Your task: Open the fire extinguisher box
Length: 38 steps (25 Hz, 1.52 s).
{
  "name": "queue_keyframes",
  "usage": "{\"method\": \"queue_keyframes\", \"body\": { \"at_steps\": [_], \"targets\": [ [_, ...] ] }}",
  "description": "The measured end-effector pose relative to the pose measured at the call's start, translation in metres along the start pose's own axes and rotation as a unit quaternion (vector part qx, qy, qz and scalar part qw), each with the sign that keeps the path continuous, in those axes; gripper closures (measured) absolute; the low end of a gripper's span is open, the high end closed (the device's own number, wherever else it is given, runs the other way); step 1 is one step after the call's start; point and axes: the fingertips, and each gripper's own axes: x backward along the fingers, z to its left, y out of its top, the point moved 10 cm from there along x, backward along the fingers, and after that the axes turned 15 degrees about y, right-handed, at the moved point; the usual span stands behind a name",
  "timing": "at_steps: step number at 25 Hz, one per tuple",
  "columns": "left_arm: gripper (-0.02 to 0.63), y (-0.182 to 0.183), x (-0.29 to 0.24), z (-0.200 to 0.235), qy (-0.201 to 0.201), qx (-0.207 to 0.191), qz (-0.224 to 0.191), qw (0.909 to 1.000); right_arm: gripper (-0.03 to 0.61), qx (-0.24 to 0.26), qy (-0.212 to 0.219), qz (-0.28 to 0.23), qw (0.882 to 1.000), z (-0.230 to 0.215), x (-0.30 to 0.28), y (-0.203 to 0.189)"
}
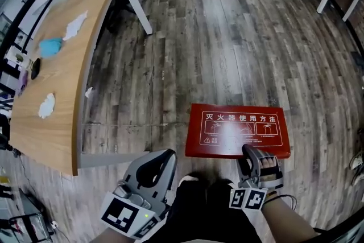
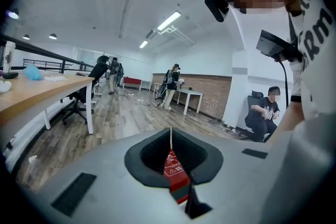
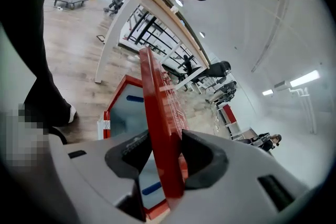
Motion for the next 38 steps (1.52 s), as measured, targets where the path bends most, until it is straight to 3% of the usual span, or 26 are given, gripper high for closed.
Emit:
{"method": "queue_keyframes", "body": {
  "at_steps": [9, 16, 28, 38],
  "targets": [
    [0.603, 0.044, 0.023, 0.004, 0.014, 0.012, -0.005, 0.9998, 0.434, 0.011, 0.007, 0.014, 1.0, -0.053, 0.025, 0.021],
    [0.603, 0.078, 0.019, 0.024, 0.002, 0.023, -0.002, 0.9997, 0.442, -0.003, 0.016, 0.044, 0.999, -0.104, 0.024, 0.034],
    [0.603, 0.092, 0.011, 0.084, -0.056, 0.0, -0.006, 0.9984, 0.451, -0.039, -0.011, 0.1, 0.994, -0.137, 0.011, 0.049],
    [0.603, 0.102, -0.008, 0.079, -0.039, 0.005, -0.003, 0.9992, 0.453, -0.035, -0.008, 0.075, 0.997, -0.159, 0.006, 0.044]
  ]
}}
